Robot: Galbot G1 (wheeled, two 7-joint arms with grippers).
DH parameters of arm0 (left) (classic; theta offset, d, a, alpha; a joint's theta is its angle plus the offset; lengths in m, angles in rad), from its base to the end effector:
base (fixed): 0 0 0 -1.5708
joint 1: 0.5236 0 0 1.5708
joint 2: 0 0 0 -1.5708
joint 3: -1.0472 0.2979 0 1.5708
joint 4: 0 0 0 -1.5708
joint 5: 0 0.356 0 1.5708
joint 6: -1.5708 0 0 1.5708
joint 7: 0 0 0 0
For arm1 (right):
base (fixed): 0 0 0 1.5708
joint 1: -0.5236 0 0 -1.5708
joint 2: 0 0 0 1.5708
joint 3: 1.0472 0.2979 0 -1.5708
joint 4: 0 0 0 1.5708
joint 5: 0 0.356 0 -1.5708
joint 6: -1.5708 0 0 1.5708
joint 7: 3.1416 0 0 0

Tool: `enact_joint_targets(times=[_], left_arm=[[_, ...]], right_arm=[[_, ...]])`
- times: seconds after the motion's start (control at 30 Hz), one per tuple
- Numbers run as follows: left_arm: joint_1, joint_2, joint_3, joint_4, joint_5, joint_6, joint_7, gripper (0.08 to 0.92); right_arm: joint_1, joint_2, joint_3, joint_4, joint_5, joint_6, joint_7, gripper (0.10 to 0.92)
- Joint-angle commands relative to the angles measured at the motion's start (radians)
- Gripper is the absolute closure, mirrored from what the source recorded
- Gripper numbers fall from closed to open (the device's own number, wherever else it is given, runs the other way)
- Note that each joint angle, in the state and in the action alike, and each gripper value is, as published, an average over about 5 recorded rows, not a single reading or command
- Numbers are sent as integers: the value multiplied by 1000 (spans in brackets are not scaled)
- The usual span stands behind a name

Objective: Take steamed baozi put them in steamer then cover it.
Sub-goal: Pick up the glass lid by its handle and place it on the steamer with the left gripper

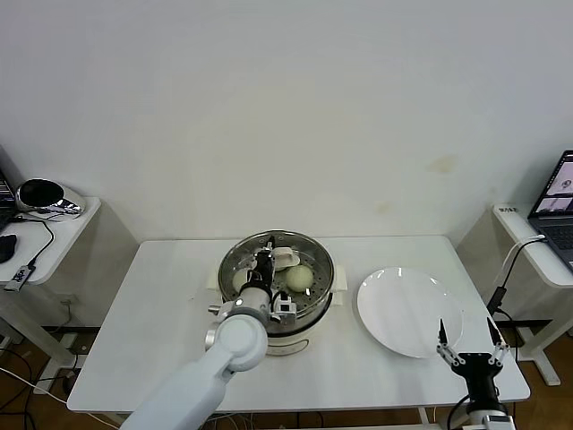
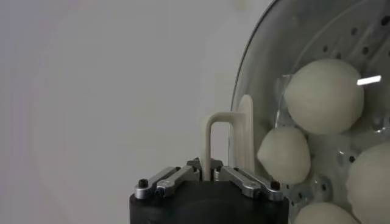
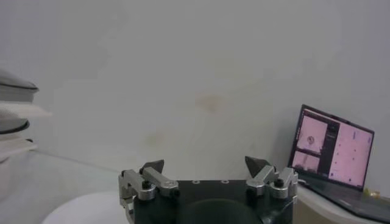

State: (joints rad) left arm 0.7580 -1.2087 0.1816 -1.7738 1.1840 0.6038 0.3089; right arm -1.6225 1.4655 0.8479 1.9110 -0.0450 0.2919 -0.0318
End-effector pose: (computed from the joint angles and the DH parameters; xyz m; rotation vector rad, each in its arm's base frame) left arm 0.3376 -0.1313 -0.2037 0.2816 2.2340 2.1724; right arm 0.1761 -0.1252 -0.3131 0.2526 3.0314 -0.4813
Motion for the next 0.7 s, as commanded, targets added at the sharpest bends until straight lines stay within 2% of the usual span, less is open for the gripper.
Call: enact_joint_targets(times=[0.03, 0.4, 0.57, 0.7], left_arm=[[6, -14, 1, 11, 17, 1, -4, 851], [37, -29, -19, -3, 22, -6, -26, 830], [68, -10, -32, -62, 13, -11, -35, 699], [144, 26, -65, -151, -5, -21, -50, 586]], right_arm=[[-1, 0, -2, 0, -2, 1, -1, 203], [-1, -4, -9, -1, -2, 3, -1, 203], [-2, -3, -13, 0, -5, 4, -2, 203], [-4, -4, -13, -1, -5, 4, -1, 203]])
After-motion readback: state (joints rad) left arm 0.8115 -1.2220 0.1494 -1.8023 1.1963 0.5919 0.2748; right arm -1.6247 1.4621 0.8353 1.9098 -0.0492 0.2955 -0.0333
